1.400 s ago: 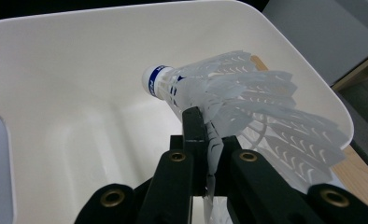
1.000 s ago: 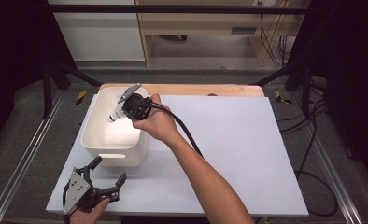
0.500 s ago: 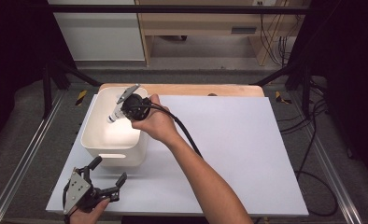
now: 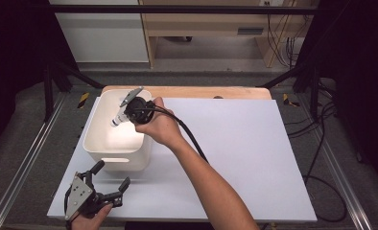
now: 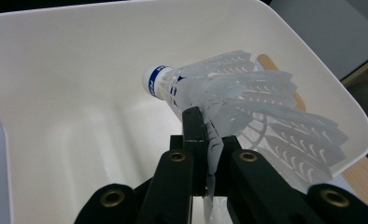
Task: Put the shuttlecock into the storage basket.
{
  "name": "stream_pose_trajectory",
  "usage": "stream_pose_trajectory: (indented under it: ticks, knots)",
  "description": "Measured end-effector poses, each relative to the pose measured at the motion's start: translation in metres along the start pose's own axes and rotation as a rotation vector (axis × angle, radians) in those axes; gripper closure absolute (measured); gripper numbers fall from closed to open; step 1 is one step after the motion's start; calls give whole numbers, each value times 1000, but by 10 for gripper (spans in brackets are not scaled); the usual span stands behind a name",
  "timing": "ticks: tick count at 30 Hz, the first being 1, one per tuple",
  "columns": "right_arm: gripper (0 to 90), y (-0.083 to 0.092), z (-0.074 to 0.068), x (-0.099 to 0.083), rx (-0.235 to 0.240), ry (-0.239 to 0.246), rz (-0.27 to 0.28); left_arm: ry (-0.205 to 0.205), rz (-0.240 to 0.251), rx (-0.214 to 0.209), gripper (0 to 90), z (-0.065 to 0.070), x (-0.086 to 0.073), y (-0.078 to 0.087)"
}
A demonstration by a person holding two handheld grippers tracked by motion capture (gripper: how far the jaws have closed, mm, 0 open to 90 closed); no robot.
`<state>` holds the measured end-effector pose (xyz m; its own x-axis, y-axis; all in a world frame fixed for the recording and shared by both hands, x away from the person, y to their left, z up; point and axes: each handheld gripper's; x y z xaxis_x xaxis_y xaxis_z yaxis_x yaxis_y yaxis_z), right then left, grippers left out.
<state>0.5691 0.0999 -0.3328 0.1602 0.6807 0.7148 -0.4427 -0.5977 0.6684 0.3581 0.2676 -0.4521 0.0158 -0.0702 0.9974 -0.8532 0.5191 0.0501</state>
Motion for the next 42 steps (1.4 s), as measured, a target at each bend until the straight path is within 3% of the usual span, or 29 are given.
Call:
stream_pose_trajectory:
  ticks: [42]
  knots:
    - [890, -8, -6, -1, 13, 14, -19, -2, 1, 2, 8, 0, 0, 1]
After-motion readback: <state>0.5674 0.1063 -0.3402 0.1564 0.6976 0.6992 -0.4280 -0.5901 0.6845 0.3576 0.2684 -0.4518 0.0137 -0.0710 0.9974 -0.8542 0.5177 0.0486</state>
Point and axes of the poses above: each handheld gripper's, and its own axes: y roughly backward along the jaws, x roughly out of its top, z roughly to its right, and after that the axes turned 2 degrees about -z, right-handed
